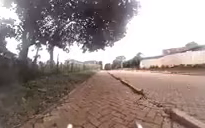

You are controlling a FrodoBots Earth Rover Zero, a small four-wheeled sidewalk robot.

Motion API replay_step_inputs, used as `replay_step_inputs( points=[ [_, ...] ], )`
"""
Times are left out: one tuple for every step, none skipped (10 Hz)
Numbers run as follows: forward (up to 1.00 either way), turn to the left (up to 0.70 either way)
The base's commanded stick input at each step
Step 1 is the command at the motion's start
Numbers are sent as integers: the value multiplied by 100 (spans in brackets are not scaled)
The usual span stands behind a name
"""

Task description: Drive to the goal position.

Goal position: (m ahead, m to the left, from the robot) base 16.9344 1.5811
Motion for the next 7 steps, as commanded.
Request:
replay_step_inputs(
  points=[
    [70, 1],
    [70, 2],
    [70, 1],
    [70, 0],
    [70, 0],
    [70, 0],
    [70, 0]
  ],
)
